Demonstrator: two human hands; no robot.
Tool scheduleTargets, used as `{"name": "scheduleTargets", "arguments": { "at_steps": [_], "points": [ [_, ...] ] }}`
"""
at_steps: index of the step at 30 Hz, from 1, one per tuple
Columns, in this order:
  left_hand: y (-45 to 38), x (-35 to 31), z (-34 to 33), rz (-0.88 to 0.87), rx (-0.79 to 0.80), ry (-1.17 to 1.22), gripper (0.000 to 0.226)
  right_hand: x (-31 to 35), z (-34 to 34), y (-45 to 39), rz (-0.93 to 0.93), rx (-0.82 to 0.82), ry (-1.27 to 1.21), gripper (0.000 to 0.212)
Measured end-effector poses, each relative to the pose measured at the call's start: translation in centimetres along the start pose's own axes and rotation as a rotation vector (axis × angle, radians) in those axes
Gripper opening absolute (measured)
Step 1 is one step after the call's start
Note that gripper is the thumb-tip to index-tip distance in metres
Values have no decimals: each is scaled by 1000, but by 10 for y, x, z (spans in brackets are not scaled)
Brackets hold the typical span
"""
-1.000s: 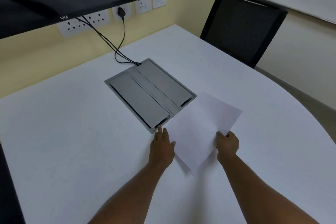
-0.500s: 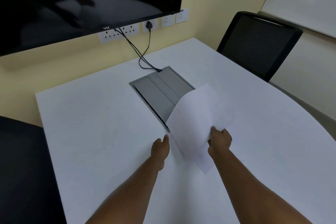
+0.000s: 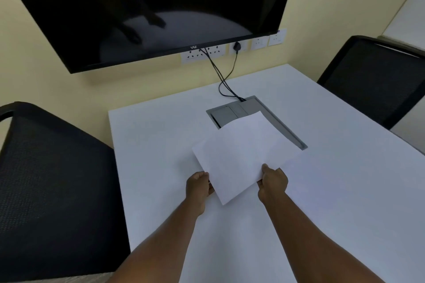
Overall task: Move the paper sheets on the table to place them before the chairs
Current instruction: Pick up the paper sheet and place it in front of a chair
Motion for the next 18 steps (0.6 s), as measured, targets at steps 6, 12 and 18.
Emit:
{"name": "scheduleTargets", "arguments": {
  "at_steps": [6,12,18],
  "points": [
    [-20,-19,56,-110,-126,-114,18,-25,-38,12,28,51,69,15],
    [-42,-34,103,-163,-210,-250,17,-43,-57,11,91,12,181,27],
    [-66,-39,136,-176,-243,-337,20,-61,-74,7,110,-9,290,25]
  ]
}}
Point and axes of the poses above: each hand's wrist, its own y-axis away from the middle knuckle, its own z-axis out of the back of the hand, x = y × z, the point moved 6 cm from there along -y, towards the middle knuckle, and after that the axes turned 10 degrees about -z, right-handed, at the moved point
